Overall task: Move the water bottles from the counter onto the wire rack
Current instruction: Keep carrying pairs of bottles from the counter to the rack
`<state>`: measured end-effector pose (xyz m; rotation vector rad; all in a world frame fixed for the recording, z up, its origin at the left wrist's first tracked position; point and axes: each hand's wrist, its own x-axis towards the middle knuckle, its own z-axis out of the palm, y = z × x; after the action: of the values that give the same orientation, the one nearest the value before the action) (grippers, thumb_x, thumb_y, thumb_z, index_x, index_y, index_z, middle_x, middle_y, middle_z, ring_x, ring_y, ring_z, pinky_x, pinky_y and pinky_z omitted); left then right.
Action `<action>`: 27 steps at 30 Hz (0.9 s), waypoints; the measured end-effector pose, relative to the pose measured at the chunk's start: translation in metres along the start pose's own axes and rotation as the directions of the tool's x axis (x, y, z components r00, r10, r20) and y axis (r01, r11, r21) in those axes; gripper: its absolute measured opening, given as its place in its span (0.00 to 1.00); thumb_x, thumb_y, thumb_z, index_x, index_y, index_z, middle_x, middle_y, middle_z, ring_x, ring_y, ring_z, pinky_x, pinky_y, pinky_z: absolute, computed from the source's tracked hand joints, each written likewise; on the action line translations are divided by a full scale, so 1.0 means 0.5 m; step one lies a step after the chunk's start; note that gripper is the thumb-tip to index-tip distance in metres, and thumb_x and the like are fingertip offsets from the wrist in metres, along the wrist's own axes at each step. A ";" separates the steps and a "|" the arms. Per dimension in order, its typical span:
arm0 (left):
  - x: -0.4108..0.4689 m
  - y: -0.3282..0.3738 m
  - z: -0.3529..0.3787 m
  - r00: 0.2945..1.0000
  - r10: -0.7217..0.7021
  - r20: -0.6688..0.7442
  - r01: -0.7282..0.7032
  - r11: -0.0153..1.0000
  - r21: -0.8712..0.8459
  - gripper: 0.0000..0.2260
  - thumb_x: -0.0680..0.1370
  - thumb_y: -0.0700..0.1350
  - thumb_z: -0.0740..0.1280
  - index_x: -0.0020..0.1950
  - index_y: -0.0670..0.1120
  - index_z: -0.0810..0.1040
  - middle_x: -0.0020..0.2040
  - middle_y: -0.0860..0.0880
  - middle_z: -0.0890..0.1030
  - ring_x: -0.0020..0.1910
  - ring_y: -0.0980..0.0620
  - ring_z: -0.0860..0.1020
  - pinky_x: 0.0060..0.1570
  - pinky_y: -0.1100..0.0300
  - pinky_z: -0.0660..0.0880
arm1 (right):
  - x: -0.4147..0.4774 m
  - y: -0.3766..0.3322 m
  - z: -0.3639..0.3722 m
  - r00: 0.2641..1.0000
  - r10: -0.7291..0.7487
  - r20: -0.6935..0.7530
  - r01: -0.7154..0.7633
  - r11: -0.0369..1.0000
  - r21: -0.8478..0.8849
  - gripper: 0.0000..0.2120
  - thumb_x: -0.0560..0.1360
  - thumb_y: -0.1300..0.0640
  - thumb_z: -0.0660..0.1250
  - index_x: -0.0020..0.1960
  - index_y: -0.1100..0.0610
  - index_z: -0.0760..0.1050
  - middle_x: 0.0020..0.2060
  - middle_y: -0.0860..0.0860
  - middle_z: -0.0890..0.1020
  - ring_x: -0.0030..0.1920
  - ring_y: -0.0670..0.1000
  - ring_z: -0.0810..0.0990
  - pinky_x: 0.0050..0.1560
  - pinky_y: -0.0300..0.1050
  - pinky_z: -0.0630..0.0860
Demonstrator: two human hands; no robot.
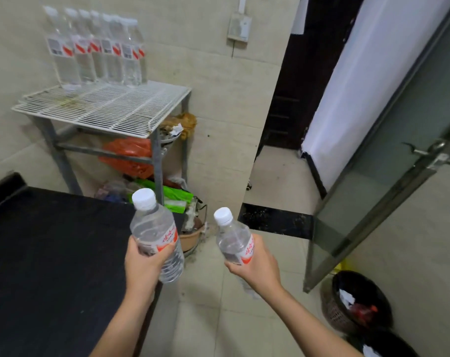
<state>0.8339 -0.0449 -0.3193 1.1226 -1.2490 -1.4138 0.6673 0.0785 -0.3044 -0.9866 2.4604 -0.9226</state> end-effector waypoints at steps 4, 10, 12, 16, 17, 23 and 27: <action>0.074 0.005 0.041 0.995 0.021 0.097 -0.021 1.000 0.005 0.25 0.60 0.37 0.77 0.52 0.53 0.74 0.50 0.47 0.80 0.50 0.46 0.78 0.56 0.48 0.74 | 0.072 -0.003 0.001 1.000 0.025 0.016 -0.025 0.999 -0.029 0.28 0.63 0.48 0.73 0.59 0.51 0.67 0.54 0.47 0.79 0.55 0.52 0.77 0.42 0.40 0.66; 0.180 0.021 0.112 0.990 0.025 0.137 -0.028 0.999 0.025 0.26 0.59 0.37 0.77 0.54 0.47 0.75 0.52 0.43 0.81 0.51 0.43 0.79 0.56 0.47 0.75 | 0.219 -0.027 -0.003 0.999 -0.044 0.007 0.044 0.999 -0.003 0.30 0.62 0.47 0.73 0.60 0.50 0.67 0.55 0.46 0.79 0.56 0.52 0.77 0.47 0.43 0.71; 0.222 0.050 0.135 0.990 0.054 0.129 -0.060 0.997 0.039 0.28 0.55 0.41 0.76 0.54 0.46 0.75 0.51 0.43 0.81 0.49 0.45 0.80 0.56 0.46 0.75 | 0.287 -0.049 -0.012 0.997 -0.081 -0.002 0.081 0.995 0.053 0.29 0.61 0.48 0.74 0.59 0.50 0.68 0.54 0.47 0.80 0.56 0.52 0.78 0.46 0.42 0.71; 0.322 0.126 0.190 0.980 0.193 0.053 -0.195 0.980 0.033 0.34 0.48 0.52 0.74 0.54 0.46 0.75 0.49 0.46 0.81 0.47 0.48 0.80 0.51 0.52 0.75 | 0.456 -0.113 -0.035 0.976 -0.216 -0.008 0.213 0.955 0.207 0.27 0.61 0.49 0.76 0.56 0.47 0.67 0.54 0.48 0.80 0.55 0.53 0.78 0.47 0.43 0.72; 0.347 0.146 0.205 0.973 0.229 0.014 -0.229 0.973 0.021 0.36 0.49 0.52 0.74 0.56 0.45 0.75 0.49 0.45 0.81 0.47 0.48 0.80 0.50 0.53 0.77 | 0.500 -0.133 -0.042 0.966 -0.258 -0.010 0.253 0.937 0.243 0.26 0.61 0.49 0.76 0.54 0.45 0.66 0.53 0.48 0.80 0.54 0.53 0.78 0.49 0.45 0.74; 0.497 0.257 0.294 0.911 0.365 -0.192 -0.389 0.915 -0.107 0.35 0.53 0.48 0.74 0.58 0.42 0.74 0.51 0.44 0.82 0.45 0.50 0.82 0.46 0.57 0.79 | 0.738 -0.241 -0.096 0.889 -0.455 -0.056 0.439 0.810 0.388 0.26 0.59 0.52 0.77 0.49 0.44 0.65 0.49 0.46 0.79 0.52 0.52 0.79 0.53 0.49 0.75; 0.566 0.297 0.314 0.873 0.400 -0.280 -0.442 0.891 -0.107 0.29 0.61 0.36 0.74 0.62 0.38 0.72 0.54 0.40 0.80 0.45 0.53 0.82 0.42 0.65 0.80 | 0.861 -0.299 -0.117 0.838 -0.544 -0.043 0.501 0.735 0.457 0.26 0.57 0.52 0.78 0.44 0.40 0.64 0.45 0.43 0.77 0.48 0.49 0.78 0.49 0.45 0.74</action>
<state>0.6403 -0.3080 -0.1773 0.8176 -1.0879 -0.9890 0.4075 -0.2821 -0.1879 -1.5272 1.7577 -1.5007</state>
